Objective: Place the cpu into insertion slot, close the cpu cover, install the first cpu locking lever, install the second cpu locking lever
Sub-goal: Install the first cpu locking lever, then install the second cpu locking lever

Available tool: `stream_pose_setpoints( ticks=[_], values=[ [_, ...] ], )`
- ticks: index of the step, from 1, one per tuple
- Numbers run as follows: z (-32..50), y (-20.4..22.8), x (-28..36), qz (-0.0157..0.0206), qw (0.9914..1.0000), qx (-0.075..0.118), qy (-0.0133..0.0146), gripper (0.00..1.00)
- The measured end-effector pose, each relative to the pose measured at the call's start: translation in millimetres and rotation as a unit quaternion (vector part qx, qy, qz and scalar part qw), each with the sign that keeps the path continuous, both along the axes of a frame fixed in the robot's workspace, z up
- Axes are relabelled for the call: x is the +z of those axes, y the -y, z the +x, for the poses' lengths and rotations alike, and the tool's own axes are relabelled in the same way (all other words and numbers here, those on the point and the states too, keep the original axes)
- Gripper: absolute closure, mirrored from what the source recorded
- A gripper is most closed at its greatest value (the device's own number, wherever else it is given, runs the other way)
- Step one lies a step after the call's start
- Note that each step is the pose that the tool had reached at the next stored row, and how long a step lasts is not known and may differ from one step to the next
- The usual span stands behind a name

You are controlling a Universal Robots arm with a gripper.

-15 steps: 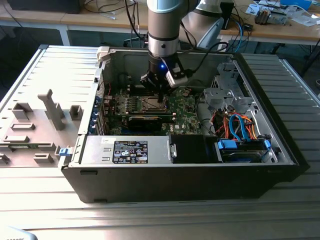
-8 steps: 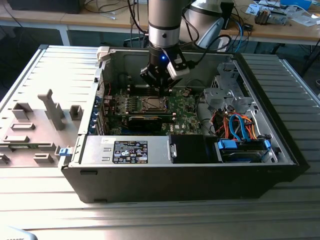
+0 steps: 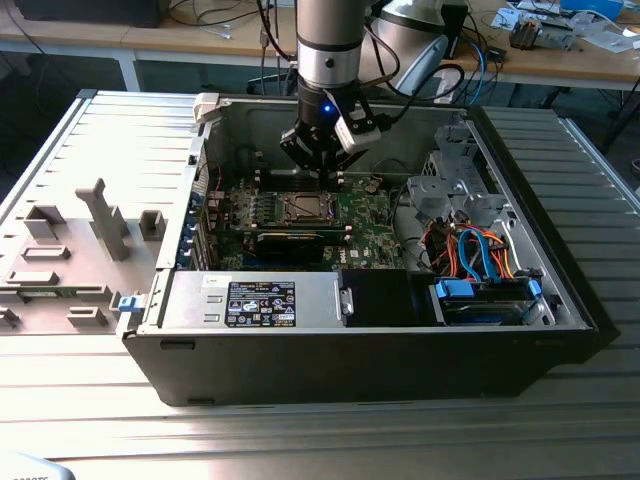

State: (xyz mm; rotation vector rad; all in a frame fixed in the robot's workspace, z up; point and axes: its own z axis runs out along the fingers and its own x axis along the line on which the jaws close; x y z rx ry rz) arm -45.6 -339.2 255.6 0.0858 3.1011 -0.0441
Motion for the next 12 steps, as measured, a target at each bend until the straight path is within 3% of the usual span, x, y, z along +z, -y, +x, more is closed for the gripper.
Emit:
stream_pose_setpoints(
  ticks=[7, 9, 12],
  values=[
    [0.0, 0.0, 0.3, 0.0, 1.0, 0.0, 0.0, 0.89],
    [0.0, 3.9, 0.4, 0.0, 1.0, 0.0, 0.0, 0.89],
    [0.0, 6.1, 0.4, 0.0, 1.0, 0.0, 0.0, 0.89]
  ],
)
